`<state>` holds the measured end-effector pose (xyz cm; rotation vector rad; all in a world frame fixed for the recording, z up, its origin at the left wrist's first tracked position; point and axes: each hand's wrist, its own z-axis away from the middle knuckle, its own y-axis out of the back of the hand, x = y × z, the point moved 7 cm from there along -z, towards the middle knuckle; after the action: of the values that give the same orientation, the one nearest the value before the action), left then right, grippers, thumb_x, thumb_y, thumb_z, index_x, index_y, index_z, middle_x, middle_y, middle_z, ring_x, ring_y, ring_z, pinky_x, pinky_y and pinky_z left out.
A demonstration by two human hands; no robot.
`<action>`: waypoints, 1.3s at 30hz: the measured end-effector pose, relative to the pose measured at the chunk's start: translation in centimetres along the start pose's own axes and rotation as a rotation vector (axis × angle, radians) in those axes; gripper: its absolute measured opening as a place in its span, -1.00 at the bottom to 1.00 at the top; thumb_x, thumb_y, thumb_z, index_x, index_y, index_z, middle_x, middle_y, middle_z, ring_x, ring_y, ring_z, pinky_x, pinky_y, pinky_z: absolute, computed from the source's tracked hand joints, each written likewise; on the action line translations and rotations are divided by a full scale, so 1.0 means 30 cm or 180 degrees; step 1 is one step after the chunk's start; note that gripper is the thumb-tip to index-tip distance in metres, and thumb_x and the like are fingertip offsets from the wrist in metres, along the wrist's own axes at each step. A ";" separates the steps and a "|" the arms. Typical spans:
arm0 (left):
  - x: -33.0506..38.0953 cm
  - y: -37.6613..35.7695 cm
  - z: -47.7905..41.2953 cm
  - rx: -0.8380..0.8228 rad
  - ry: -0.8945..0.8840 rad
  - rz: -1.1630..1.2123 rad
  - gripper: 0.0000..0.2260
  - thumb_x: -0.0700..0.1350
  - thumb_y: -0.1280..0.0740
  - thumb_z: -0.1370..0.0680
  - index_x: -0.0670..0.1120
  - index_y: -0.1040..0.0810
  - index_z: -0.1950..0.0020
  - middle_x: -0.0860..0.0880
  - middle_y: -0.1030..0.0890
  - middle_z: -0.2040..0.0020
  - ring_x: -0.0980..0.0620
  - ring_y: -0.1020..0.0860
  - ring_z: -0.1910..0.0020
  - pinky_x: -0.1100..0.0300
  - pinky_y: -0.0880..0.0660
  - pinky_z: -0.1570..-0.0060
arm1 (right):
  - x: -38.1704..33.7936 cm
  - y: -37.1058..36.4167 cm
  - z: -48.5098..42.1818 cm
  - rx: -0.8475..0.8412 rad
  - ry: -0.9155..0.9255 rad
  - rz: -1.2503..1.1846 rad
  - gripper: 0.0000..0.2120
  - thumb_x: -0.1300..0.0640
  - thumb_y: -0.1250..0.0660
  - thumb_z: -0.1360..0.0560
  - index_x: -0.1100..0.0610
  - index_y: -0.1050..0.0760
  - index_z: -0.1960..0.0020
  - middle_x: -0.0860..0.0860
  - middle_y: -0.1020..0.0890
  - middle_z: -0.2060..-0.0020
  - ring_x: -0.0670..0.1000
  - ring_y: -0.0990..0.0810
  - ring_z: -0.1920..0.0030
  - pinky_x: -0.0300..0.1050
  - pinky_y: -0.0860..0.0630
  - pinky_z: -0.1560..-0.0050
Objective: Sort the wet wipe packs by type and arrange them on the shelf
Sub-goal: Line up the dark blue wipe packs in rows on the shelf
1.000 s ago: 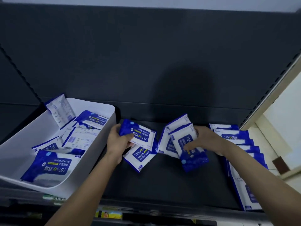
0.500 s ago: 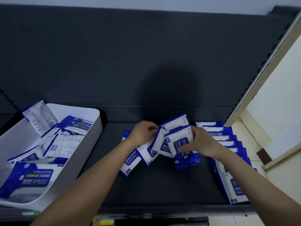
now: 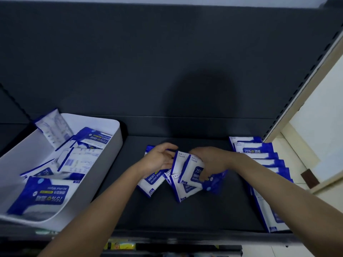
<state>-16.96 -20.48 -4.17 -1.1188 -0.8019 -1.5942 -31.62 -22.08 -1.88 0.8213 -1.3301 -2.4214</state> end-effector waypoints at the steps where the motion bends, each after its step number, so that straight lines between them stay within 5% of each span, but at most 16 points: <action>1: 0.000 0.016 0.006 0.0144 -0.0083 -0.0007 -0.69 -0.44 -0.15 -0.57 -0.11 -0.45 -0.20 -0.12 -0.60 -0.06 -0.01 -0.63 0.02 0.22 -0.58 -0.03 | -0.002 0.000 -0.003 -0.0053 -0.0023 -0.0046 -0.55 0.09 -0.57 -0.26 0.03 -0.43 -0.05 -0.05 -0.52 -0.01 -0.03 -0.53 0.00 -0.18 -0.49 0.10; 5: 0.006 0.135 0.037 0.0960 -0.0516 -0.0695 -0.78 -0.38 -0.22 -0.57 -0.08 -0.51 -0.06 -0.04 -0.59 -0.01 0.02 -0.57 0.01 0.22 -0.50 -0.03 | 0.001 0.000 -0.006 0.0050 -0.0033 -0.0065 -0.55 0.08 -0.58 -0.25 0.07 -0.45 -0.04 -0.06 -0.50 0.03 -0.04 -0.52 0.04 -0.20 -0.48 0.13; 9: -0.022 0.122 0.066 0.0751 -0.0443 -0.1110 -0.80 -0.18 -0.38 -0.53 0.05 -0.52 -0.10 0.02 -0.60 -0.06 0.05 -0.57 -0.10 0.15 -0.48 -0.20 | 0.028 -0.007 0.011 0.0241 -0.0168 -0.0545 -0.56 0.14 -0.58 -0.23 0.06 -0.45 -0.01 -0.09 -0.60 0.11 -0.09 -0.59 0.14 -0.24 -0.52 0.22; 14: -0.044 0.002 0.067 0.0248 -0.0199 -0.0795 -0.19 -0.10 -0.51 -0.41 0.02 -0.12 -0.53 0.06 -0.36 -0.34 0.13 -0.35 -0.34 0.22 -0.34 -0.32 | 0.070 0.006 0.057 0.0781 -0.0406 -0.0574 -0.63 0.08 -0.57 -0.24 0.12 -0.50 0.05 -0.03 -0.60 0.14 -0.05 -0.58 0.17 -0.16 -0.53 0.21; 18: -0.046 -0.068 0.019 0.0149 -0.0257 -0.0666 0.09 -0.18 -0.59 -0.31 0.13 0.13 -0.56 0.14 -0.29 -0.39 0.18 -0.37 -0.34 0.16 -0.37 -0.35 | 0.062 0.068 0.106 0.1702 -0.0333 0.0093 -0.59 0.02 -0.50 -0.30 0.09 -0.47 -0.08 -0.01 -0.49 0.07 0.00 -0.53 0.09 -0.10 -0.51 0.11; 23: -0.031 -0.130 -0.041 0.0099 -0.0394 -0.0722 0.12 -0.30 -0.57 -0.30 0.09 0.18 -0.55 0.27 -0.34 -0.23 0.40 -0.44 -0.06 0.45 -0.50 0.02 | 0.084 0.027 0.114 0.1463 -0.0225 0.0345 -0.39 -0.04 -0.49 -0.36 0.08 -0.34 -0.32 0.03 -0.37 -0.20 0.02 -0.45 -0.15 -0.09 -0.48 -0.11; 29: -0.063 -0.151 -0.087 0.0160 -0.0482 -0.0759 0.12 -0.36 -0.58 -0.27 0.08 0.13 -0.53 0.19 -0.41 -0.25 0.28 -0.47 -0.15 0.44 -0.50 -0.01 | 0.098 -0.018 0.097 0.1053 -0.0522 0.1014 0.01 -0.15 -0.45 -0.36 0.01 0.14 -0.55 0.08 -0.36 -0.33 0.12 -0.33 -0.31 0.04 -0.34 -0.31; 34: -0.065 -0.165 -0.105 0.0607 -0.0638 -0.0832 -0.02 -0.34 -0.59 -0.25 0.05 -0.12 -0.49 0.05 -0.48 -0.26 0.17 -0.52 -0.13 0.38 -0.49 -0.04 | 0.097 -0.010 0.082 0.1279 -0.0482 0.0984 -0.05 -0.11 -0.43 -0.41 0.10 0.09 -0.55 0.09 -0.38 -0.31 0.10 -0.36 -0.30 -0.02 -0.38 -0.25; 39: -0.064 -0.132 -0.124 0.0806 -0.0681 -0.0930 -0.23 -0.33 -0.57 -0.27 0.07 -0.28 -0.32 0.05 -0.53 -0.17 0.18 -0.54 -0.10 0.41 -0.48 -0.01 | 0.172 0.026 0.098 0.1365 -0.0675 0.0571 0.10 -0.21 -0.51 -0.26 0.00 0.09 -0.56 0.05 -0.29 -0.40 0.10 -0.31 -0.38 0.03 -0.24 -0.41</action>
<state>-21.63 -21.99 -7.19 -1.0324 -1.3214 -1.5682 -37.55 -22.93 -1.80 0.5137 -1.9554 -2.1608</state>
